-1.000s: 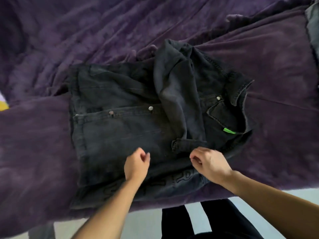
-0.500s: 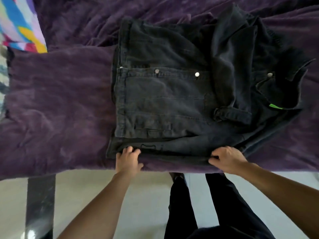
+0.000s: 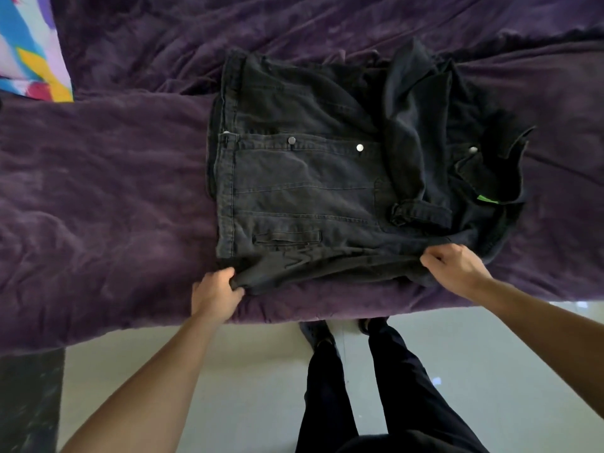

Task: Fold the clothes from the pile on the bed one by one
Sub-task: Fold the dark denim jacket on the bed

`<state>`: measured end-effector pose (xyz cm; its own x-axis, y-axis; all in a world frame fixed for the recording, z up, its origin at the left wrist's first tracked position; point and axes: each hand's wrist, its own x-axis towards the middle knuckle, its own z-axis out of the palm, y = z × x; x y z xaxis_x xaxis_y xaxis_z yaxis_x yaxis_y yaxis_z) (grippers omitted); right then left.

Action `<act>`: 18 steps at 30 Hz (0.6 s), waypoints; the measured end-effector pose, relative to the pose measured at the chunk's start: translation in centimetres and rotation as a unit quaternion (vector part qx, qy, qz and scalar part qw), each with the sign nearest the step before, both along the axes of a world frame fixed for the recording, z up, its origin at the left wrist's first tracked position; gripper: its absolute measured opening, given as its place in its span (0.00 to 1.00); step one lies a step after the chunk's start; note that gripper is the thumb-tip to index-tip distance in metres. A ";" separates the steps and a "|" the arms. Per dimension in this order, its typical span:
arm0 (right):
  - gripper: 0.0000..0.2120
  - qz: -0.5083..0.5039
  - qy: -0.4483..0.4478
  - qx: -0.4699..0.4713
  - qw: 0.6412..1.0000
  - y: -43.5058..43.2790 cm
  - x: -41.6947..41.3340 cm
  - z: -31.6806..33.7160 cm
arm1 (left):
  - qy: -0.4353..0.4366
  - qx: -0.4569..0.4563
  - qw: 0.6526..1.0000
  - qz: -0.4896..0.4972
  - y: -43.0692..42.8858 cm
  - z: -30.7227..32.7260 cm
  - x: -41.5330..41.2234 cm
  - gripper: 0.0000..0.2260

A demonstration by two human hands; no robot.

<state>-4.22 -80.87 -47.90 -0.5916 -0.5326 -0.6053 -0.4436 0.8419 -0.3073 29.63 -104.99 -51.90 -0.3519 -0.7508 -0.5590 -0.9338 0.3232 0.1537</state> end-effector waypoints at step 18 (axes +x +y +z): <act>0.16 -0.176 -0.118 -0.019 0.977 1.7 -5.2 2.9 | 0.395 0.033 0.918 -0.009 -11.8 18.6 -36.8 0.07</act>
